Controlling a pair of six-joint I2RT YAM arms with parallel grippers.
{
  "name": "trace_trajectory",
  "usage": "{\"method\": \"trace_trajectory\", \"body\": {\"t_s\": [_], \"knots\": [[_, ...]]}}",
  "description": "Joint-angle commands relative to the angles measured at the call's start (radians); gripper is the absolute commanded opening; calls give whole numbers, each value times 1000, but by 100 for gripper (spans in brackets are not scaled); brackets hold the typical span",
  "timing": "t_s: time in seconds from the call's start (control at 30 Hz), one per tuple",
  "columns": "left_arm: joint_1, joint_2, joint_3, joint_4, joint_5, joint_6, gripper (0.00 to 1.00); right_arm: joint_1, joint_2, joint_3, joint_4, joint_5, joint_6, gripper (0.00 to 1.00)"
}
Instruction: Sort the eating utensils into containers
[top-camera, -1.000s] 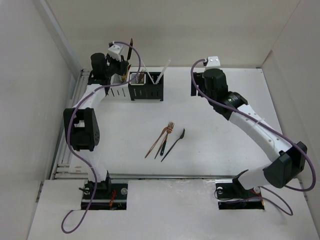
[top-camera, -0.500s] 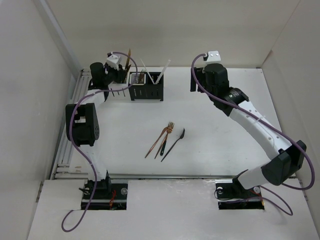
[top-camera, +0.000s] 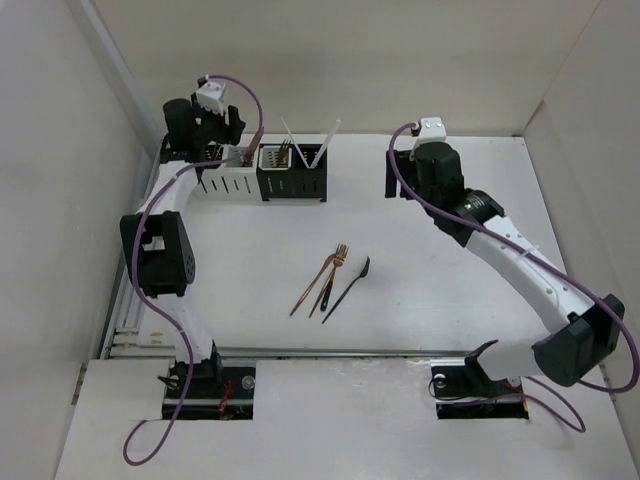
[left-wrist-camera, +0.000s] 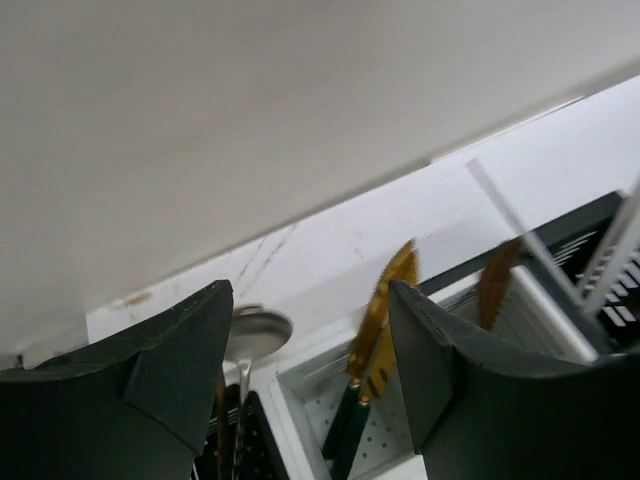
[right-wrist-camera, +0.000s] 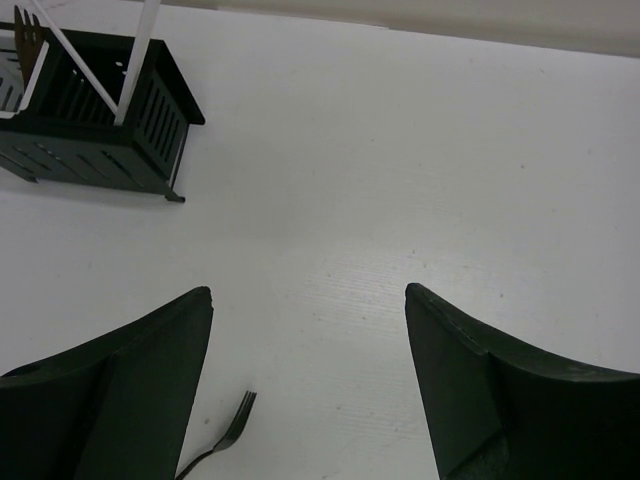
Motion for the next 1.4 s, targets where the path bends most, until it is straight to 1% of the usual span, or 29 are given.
{"method": "trace_trajectory", "body": {"t_s": [0.0,0.03,0.07,0.13,0.17,0.2,0.23,0.27,0.3,0.37,0.4,0.43,0.5,0.63,0.7,0.73,0.8,0.87,0.97,1.03,1.13,1.37], "knots": [[-68,-152,133,-255,32,124,60,11,-71,-61,52,-10,42,83],[-106,-171,133,-420,47,155,59,11,-100,-80,52,-10,73,84],[-130,-184,105,-504,61,220,54,11,-117,-98,42,0,93,84],[-182,-237,50,-666,44,236,48,11,-169,-155,17,0,127,84],[-240,-262,10,-693,24,236,47,11,-188,-175,17,0,159,84],[-268,-291,-81,-712,10,245,47,11,-204,-196,8,0,171,84],[-295,-322,-132,-722,1,246,47,11,-223,-239,8,0,180,84],[-356,-386,-180,-738,1,258,47,11,-256,-258,-6,0,197,84],[-387,-418,-265,-738,1,267,47,11,-270,-272,-21,0,220,84],[-453,-471,-338,-750,-22,276,50,20,-312,-302,-83,55,274,84],[-514,-503,-367,-759,-37,276,51,20,-324,-312,-100,69,310,84],[-541,-503,-414,-768,-60,263,52,20,-336,-321,-115,80,323,84],[-607,-503,-445,-781,-92,215,53,29,-372,-335,-149,92,348,84],[-659,-449,-470,-814,-112,174,53,38,-422,-353,-187,111,348,84],[-680,-449,-490,-814,-93,164,53,38,-436,-353,-219,132,357,84],[-711,-449,-501,-793,-105,164,53,38,-448,-353,-228,151,357,84],[-742,-449,-544,-769,-180,164,55,47,-459,-343,-261,178,368,84],[-768,-416,-568,-746,-212,175,55,48,-468,-332,-273,194,368,84],[-779,-336,-577,-745,-270,149,55,57,-478,-321,-299,218,368,84],[-779,-310,-577,-735,-326,124,48,57,-487,-312,-311,229,368,84],[-779,-310,-577,-690,-385,103,47,57,-487,-303,-336,229,368,84],[-779,-258,-596,-709,-382,94,47,57,-507,-303,-345,249,377,84]]}}
